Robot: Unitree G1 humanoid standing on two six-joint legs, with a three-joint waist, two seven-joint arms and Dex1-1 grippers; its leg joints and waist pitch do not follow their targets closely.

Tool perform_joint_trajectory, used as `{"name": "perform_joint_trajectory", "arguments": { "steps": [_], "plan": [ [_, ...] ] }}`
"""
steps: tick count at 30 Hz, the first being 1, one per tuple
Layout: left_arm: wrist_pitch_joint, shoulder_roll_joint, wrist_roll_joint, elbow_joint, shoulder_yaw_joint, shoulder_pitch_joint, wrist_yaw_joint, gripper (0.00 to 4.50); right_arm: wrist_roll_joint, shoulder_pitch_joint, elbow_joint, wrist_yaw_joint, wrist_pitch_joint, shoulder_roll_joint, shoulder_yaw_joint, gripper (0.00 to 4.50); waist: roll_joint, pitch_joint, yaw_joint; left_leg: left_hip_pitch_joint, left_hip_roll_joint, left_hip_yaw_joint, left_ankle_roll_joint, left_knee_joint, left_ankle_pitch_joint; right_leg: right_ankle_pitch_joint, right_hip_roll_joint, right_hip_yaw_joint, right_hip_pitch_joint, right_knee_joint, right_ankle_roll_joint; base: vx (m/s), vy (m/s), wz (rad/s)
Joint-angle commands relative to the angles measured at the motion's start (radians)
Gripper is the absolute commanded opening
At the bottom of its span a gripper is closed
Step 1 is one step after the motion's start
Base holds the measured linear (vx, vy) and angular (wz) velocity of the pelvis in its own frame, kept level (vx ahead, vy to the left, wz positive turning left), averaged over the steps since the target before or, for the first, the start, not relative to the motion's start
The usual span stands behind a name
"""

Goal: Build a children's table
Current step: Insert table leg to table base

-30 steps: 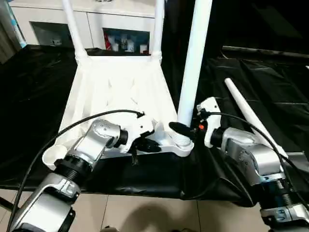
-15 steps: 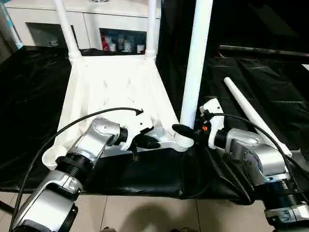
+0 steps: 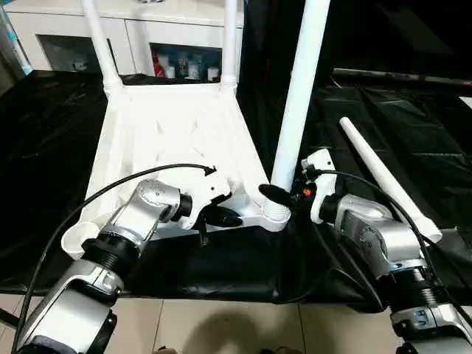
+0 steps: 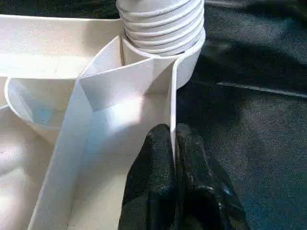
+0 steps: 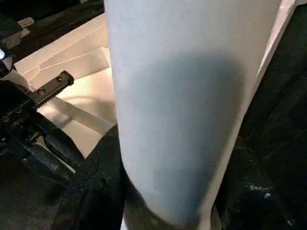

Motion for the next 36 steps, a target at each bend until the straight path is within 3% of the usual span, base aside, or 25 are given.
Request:
{"name": "perform_joint_trajectory", "arguments": {
  "steps": [1,5,7,8,9,10,13,17,19,20,22,23,31,32,36],
  "plan": [
    [-0.03,-0.005,-0.018,-0.021,0.037,-0.004,0.005,0.0,0.032,0.013,0.007,0.029,0.017,0.011,-0.012,1.93,0.007,-0.073,0.006,-0.004,-0.015,0.014,0.016,-0.069,-0.24,-0.372,-0.027,0.026,0.068,-0.084,-0.141,0.0,0.0,0.0],
    [-0.04,-0.006,-0.014,-0.01,0.044,-0.007,0.016,0.0,0.087,0.051,-0.009,0.039,0.031,0.028,-0.059,1.93,0.01,-0.072,0.007,-0.003,-0.014,0.014,0.02,-0.071,-0.248,-0.377,-0.027,0.026,0.067,-0.087,-0.14,0.0,0.0,0.0],
    [-0.041,-0.005,-0.013,-0.008,0.046,-0.009,0.018,0.0,0.091,0.073,0.001,0.037,0.013,0.035,-0.069,1.93,0.017,-0.072,0.008,-0.004,-0.014,0.012,0.016,-0.072,-0.252,-0.379,-0.028,0.025,0.068,-0.086,-0.142,0.0,0.0,0.0],
    [-0.042,-0.005,-0.013,-0.007,0.047,-0.01,0.019,0.0,0.091,0.082,0.006,0.037,0.004,0.038,-0.071,1.93,0.014,-0.073,0.008,-0.003,-0.014,0.013,0.016,-0.072,-0.252,-0.377,-0.028,0.025,0.067,-0.088,-0.143,0.0,0.0,0.0],
    [-0.042,-0.004,-0.013,-0.006,0.048,-0.011,0.019,0.0,0.09,0.089,0.01,0.037,-0.005,0.041,-0.073,1.93,0.02,-0.071,0.008,-0.003,-0.014,0.012,0.014,-0.073,-0.256,-0.379,-0.028,0.025,0.067,-0.087,-0.144,0.0,0.0,0.0],
    [-0.045,-0.004,-0.012,-0.005,0.048,-0.012,0.019,0.0,0.087,0.095,0.016,0.034,-0.017,0.045,-0.074,1.93,0.017,-0.071,0.008,-0.002,-0.014,0.013,0.014,-0.072,-0.267,-0.386,-0.028,0.024,0.066,-0.09,-0.143,0.0,0.0,0.0],
    [-0.046,-0.005,-0.011,-0.002,0.05,-0.02,0.022,0.0,0.066,0.119,0.047,0.011,-0.079,0.068,-0.083,1.93,0.018,-0.071,0.008,-0.003,-0.015,0.011,0.012,-0.073,-0.272,-0.399,-0.029,0.023,0.066,-0.091,-0.139,0.0,0.0,0.0],
    [-0.056,-0.001,-0.005,0.009,0.051,-0.028,0.023,0.0,0.065,0.13,0.098,-0.037,-0.166,0.116,-0.122,1.93,0.034,-0.07,0.007,0.001,-0.015,0.009,0.006,-0.076,-0.303,-0.414,-0.03,0.022,0.062,-0.094,-0.145,0.0,0.0,0.0],
    [-0.056,0.0,-0.004,0.009,0.051,-0.028,0.023,0.0,0.065,0.127,0.111,-0.049,-0.186,0.123,-0.131,1.93,0.03,-0.07,0.006,0.0,-0.016,0.009,0.007,-0.076,-0.308,-0.418,-0.028,0.022,0.064,-0.095,-0.143,0.0,0.0,0.0],
    [-0.057,0.0,-0.004,0.01,0.052,-0.028,0.022,0.0,0.068,0.124,0.124,-0.055,-0.205,0.129,-0.14,1.93,0.035,-0.07,0.005,-0.003,-0.015,0.007,0.008,-0.078,-0.305,-0.413,-0.029,0.021,0.067,-0.092,-0.145,0.0,0.0,0.0],
    [-0.06,0.0,-0.003,0.012,0.053,-0.03,0.023,0.0,0.066,0.121,0.147,-0.062,-0.239,0.135,-0.15,1.93,0.034,-0.07,0.003,-0.001,-0.016,0.008,0.01,-0.077,-0.31,-0.424,-0.029,0.02,0.065,-0.096,-0.142,0.0,0.0,0.0],
    [-0.064,0.001,-0.001,0.018,0.054,-0.034,0.025,0.0,0.059,0.125,0.162,-0.059,-0.266,0.137,-0.152,1.93,0.038,-0.069,0.003,0.0,-0.016,0.008,0.011,-0.077,-0.317,-0.429,-0.028,0.021,0.064,-0.097,-0.143,0.0,0.0,0.0],
    [-0.081,0.0,0.003,0.03,0.059,-0.042,0.037,0.0,0.022,0.179,0.136,-0.027,-0.343,0.132,-0.126,1.93,0.038,-0.069,0.006,-0.002,-0.015,0.008,0.022,-0.078,-0.309,-0.416,-0.028,0.022,0.065,-0.097,-0.145,0.0,0.0,0.0],
    [-0.086,-0.002,0.004,0.034,0.059,-0.043,0.041,0.0,-0.007,0.2,0.132,-0.032,-0.39,0.126,-0.109,1.93,0.038,-0.07,0.007,-0.002,-0.014,0.008,0.022,-0.079,-0.302,-0.404,-0.029,0.022,0.066,-0.095,-0.149,0.0,0.0,0.0],
    [-0.094,-0.006,0.006,0.042,0.058,-0.044,0.047,0.0,-0.041,0.222,0.148,-0.044,-0.454,0.122,-0.094,1.93,0.039,-0.067,0.006,-0.003,-0.015,0.01,0.027,-0.08,-0.315,-0.428,-0.028,0.021,0.064,-0.099,-0.144,0.0,0.0,0.0]
  ]
}}
